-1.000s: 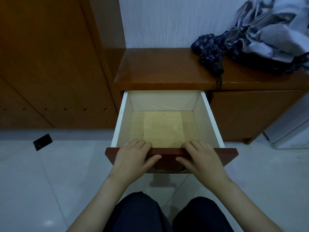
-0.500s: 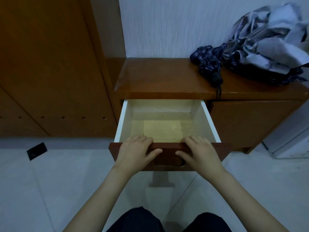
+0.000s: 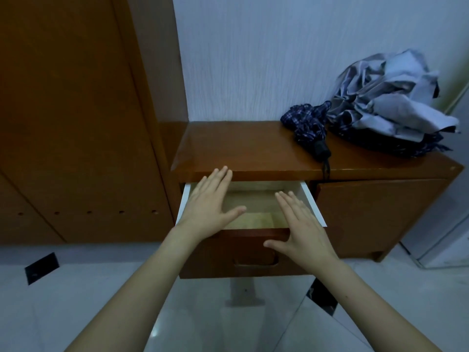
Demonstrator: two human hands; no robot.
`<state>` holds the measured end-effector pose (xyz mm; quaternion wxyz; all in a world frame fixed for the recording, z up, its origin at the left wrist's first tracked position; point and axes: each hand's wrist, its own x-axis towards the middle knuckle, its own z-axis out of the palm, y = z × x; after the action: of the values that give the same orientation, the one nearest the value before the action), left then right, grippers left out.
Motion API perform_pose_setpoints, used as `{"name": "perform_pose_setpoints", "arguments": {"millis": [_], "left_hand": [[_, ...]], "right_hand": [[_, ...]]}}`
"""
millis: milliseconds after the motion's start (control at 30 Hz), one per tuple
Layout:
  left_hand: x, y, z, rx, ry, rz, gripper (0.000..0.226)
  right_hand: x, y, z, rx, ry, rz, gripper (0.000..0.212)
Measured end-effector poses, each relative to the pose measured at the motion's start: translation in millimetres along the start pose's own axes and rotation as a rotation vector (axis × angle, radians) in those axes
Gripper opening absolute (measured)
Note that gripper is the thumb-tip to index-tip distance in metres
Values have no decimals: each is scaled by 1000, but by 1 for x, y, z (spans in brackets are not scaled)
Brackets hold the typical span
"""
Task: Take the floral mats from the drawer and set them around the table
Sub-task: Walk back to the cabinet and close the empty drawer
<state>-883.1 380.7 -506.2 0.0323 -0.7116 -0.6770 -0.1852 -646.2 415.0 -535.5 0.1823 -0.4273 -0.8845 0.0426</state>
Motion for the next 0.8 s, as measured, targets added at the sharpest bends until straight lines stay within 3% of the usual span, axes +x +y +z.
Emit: {"name": "perform_pose_setpoints", "arguments": {"millis": [400, 700, 800], "left_hand": [[54, -27, 19, 169, -134, -51, 93], [59, -38, 11, 148, -297, 18, 122], [58, -39, 12, 177, -283, 41, 129]], "right_hand": [[32, 6, 3, -16, 6, 21, 115], [76, 15, 1, -143, -6, 12, 129], [93, 17, 4, -188, -1, 19, 130]]}}
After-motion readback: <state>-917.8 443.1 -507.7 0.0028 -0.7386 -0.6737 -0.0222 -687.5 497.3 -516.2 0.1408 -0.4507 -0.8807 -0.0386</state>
